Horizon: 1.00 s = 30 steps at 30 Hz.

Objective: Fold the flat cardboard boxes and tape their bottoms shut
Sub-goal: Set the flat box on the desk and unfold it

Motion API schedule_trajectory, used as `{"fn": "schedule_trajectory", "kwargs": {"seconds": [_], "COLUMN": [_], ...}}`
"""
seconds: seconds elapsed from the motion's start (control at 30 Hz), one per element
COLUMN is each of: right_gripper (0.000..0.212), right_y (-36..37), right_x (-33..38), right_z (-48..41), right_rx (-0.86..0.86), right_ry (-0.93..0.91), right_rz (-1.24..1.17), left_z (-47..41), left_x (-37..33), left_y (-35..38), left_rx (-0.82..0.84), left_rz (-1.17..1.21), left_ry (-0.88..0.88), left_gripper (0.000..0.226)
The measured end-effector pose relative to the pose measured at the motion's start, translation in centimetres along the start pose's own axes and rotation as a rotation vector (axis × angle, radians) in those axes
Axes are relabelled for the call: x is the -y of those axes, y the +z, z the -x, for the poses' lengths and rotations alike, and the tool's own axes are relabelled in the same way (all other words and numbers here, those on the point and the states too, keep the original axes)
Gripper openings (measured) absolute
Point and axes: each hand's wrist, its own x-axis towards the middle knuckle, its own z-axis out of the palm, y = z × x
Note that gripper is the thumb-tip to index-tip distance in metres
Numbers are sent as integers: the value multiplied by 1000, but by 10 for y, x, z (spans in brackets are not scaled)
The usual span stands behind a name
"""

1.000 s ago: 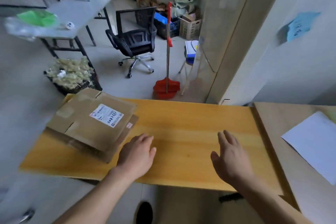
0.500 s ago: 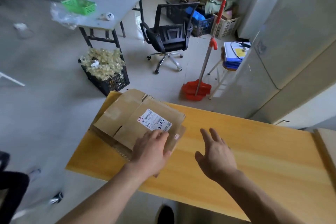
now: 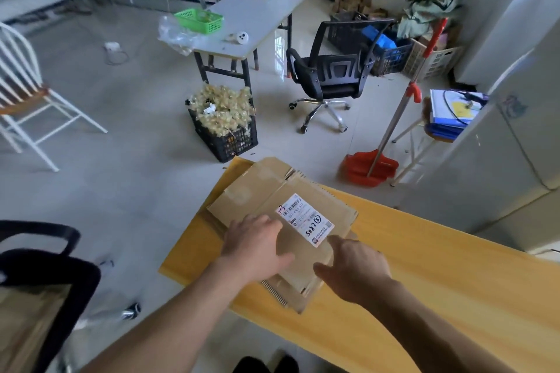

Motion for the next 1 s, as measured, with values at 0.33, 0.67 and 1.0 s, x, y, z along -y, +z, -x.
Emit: {"fn": "schedule_trajectory", "kwargs": {"seconds": [0.33,0.67,1.0], "right_gripper": [55,102,96], "right_y": [22,78,101], "right_x": [56,97,97], "right_z": [-33,-43,-21], "right_rx": [14,39,-114], "right_ry": [179,499,570], "right_rz": [-61,-159,-231], "left_z": [-62,-109,-113], "left_x": [76,138,160], "left_y": [-1,25,27], "left_rx": [89,310,248], "left_rz": [-53,-241,-105], "left_ry": [195,357,421], "left_gripper": [89,126,103]}}
